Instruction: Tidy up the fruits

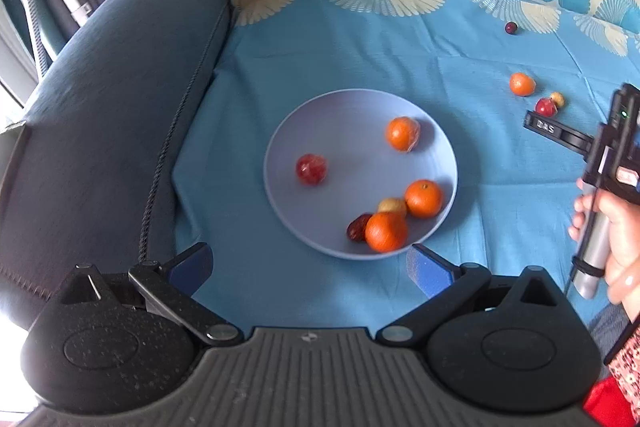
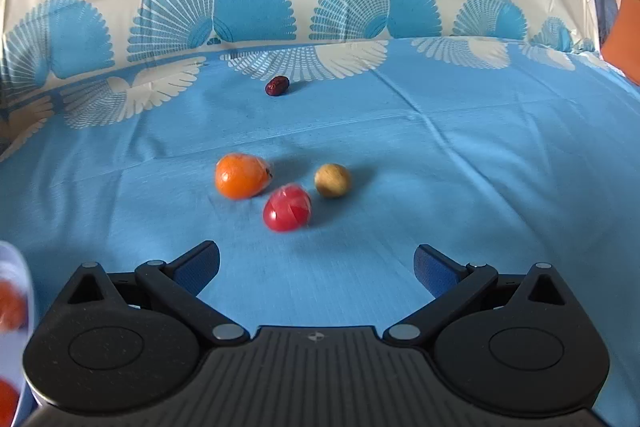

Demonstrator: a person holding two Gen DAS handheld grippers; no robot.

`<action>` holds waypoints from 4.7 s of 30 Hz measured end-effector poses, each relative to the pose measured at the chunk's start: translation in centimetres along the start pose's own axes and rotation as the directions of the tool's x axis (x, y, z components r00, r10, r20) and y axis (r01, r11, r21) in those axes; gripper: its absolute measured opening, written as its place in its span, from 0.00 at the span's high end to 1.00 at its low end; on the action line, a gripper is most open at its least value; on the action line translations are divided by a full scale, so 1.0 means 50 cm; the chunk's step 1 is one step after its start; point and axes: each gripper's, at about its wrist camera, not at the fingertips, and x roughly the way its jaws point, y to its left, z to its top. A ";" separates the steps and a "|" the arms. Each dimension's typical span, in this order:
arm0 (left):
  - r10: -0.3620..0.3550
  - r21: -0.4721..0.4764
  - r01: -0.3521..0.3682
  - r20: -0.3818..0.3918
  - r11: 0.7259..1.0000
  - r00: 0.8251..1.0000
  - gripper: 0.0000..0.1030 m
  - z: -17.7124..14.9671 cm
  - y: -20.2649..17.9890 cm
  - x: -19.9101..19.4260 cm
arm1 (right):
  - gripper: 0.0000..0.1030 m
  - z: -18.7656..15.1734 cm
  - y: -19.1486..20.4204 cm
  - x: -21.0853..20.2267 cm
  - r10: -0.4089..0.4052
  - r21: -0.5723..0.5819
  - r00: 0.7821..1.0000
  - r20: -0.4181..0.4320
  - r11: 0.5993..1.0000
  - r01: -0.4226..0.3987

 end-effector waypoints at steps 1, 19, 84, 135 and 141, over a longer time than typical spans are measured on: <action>0.002 0.006 -0.002 -0.001 1.000 1.000 0.00 0.008 -0.007 0.007 | 0.01 0.004 0.003 0.012 0.006 0.004 1.000 0.003 1.000 -0.006; -0.259 0.227 0.221 0.150 0.948 0.954 0.00 0.274 -0.329 0.157 | 0.68 0.050 -0.168 0.049 -0.276 0.167 0.960 0.044 0.950 0.266; -0.193 -0.013 0.205 0.287 0.979 0.938 0.58 -0.258 0.128 -0.330 | 0.68 -0.131 0.092 -0.798 0.450 -0.382 0.891 0.064 0.836 -0.395; -0.215 -0.063 0.236 0.236 0.970 0.948 0.58 -0.173 0.154 -0.237 | 0.68 -0.099 0.144 -0.702 0.416 -0.388 0.909 -0.019 0.835 -0.391; -0.220 -0.065 0.240 0.224 0.969 0.950 0.58 -0.107 0.148 -0.183 | 0.68 -0.067 0.178 -0.622 0.409 -0.373 0.912 -0.036 0.841 -0.392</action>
